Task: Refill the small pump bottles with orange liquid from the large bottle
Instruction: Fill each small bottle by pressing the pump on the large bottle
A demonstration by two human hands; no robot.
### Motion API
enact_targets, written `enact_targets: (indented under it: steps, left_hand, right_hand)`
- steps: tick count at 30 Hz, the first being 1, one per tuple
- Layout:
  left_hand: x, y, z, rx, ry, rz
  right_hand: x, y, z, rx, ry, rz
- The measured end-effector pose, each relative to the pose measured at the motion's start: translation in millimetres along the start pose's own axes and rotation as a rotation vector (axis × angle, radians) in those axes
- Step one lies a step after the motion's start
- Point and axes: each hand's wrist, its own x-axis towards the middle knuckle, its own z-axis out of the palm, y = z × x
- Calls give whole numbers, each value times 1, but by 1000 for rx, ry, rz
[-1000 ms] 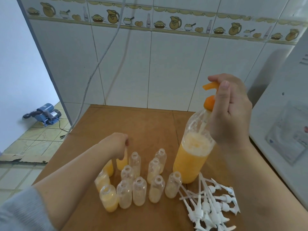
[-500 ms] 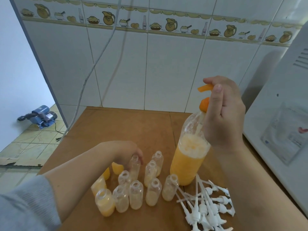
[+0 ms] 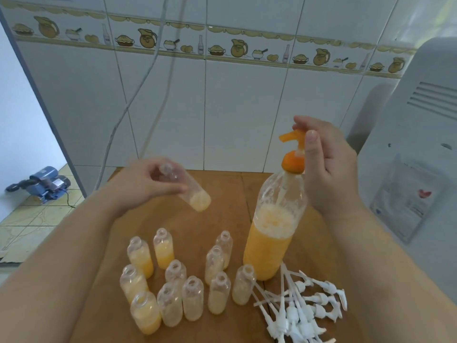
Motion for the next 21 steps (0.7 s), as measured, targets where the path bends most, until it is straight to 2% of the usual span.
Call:
enact_targets:
  steps: [4,6,8,13,21]
  left_hand:
    - [-7,37,18,-708,108,28]
    - [-9,55,39,-840,111,-38]
    - [-13,72,58,-692,93,-39]
    - [-18,86,83,-286,37,255]
    - [-3,98,78,-101,132,312]
  right_hand:
    - [-4,5,-2,-51,-51,-61]
    - [-4,5,-2,-88,-59,-80]
    - [-4,4,0,-134,-60,-92]
    - [-2,-4,4,-233,-62,-125]
    - [-2,-8,3,-233,-94,-137]
